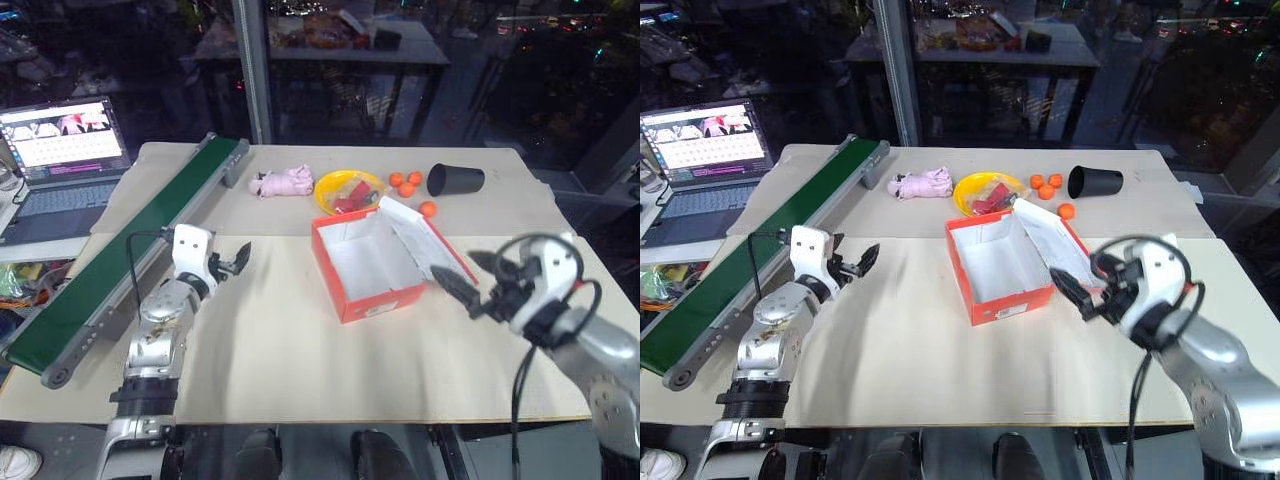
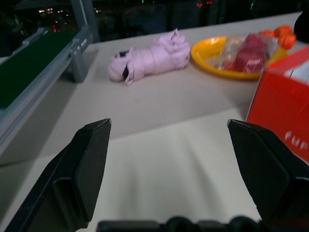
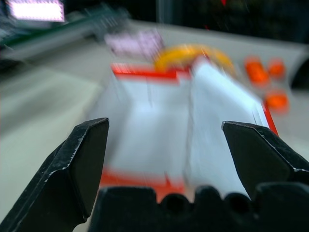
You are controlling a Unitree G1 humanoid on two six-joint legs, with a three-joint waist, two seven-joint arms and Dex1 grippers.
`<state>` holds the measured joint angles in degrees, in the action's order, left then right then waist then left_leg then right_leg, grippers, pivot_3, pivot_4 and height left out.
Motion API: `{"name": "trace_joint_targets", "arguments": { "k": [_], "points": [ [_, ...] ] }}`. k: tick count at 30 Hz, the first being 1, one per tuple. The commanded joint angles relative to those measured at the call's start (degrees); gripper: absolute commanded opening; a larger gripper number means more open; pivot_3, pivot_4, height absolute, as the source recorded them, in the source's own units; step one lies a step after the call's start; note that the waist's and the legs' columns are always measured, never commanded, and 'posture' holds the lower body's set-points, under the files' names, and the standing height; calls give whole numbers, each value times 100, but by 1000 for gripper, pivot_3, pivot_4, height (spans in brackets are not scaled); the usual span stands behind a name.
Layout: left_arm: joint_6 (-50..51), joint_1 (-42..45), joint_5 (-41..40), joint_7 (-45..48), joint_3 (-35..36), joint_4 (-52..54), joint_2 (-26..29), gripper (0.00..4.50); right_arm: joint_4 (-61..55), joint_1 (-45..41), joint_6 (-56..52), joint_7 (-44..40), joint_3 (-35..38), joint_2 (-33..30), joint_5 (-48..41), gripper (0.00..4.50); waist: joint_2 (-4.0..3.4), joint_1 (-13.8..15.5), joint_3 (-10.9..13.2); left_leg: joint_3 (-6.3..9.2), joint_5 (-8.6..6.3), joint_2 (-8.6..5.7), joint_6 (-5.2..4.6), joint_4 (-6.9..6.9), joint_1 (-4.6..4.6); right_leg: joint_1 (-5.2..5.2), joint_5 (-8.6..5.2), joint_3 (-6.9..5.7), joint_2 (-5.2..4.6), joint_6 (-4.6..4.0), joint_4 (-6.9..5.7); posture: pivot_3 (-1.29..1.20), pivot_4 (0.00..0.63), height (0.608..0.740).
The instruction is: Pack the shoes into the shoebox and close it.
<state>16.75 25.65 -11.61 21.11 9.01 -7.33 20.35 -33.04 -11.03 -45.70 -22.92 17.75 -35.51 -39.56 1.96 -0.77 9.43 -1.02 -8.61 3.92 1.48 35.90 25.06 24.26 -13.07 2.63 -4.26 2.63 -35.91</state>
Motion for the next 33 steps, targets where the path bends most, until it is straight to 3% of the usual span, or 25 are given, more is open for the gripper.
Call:
{"name": "trace_joint_targets", "arguments": {
  "k": [1, 7, 11, 21, 27, 33],
  "points": [
    [372, 331, -115, -197, 95, 448, 24, 4125, 75, -408, -7, 86, -440, 184, 27, 4431, 3, 1, 2, 2, 1, 0, -1, 0, 4, 2, 9, -1, 1, 16, 1, 0, 150, 740],
    [1059, 485, -74, -585, 181, 980, 41, 4125, 756, -831, 417, -108, -1311, 511, 626, 4431, 4, 7, 2, 3, -3, -6, -4, -1, 19, 6, 17, -2, -4, 38, 7, 0, 150, 740],
    [1440, 342, -131, -1176, 683, 1262, -32, 4125, 1645, -1233, 893, -168, -1786, 943, 1109, 4431, 4, -21, 3, 6, -3, -4, -5, 0, 18, 8, 18, -3, 1, 39, 2, 0, 150, 740],
    [1253, -153, -218, -1092, 1199, 1190, 371, 4125, 2766, -1914, 1468, -644, -2495, 1595, 1803, 4431, 7, -10, 5, 13, -2, 0, -5, 4, 12, 9, 30, -5, 9, 24, -12, 0, 150, 740],
    [840, 33, -242, -555, 1304, 393, 963, 4125, 2895, -2117, 1529, -857, -2735, 1892, 1944, 4431, 6, -1, 5, 11, -2, 0, -5, 3, 13, 10, 31, -8, 6, 21, -10, 0, 150, 740],
    [214, 1076, -284, 255, 1267, -1636, 1614, 4125, 2735, -2277, 1359, -979, -2845, 2064, 1925, 4431, 9, 7, 6, 15, -1, 5, -3, 4, 13, 13, 31, -19, 10, 22, -17, 0, 150, 740]
  ]
}}
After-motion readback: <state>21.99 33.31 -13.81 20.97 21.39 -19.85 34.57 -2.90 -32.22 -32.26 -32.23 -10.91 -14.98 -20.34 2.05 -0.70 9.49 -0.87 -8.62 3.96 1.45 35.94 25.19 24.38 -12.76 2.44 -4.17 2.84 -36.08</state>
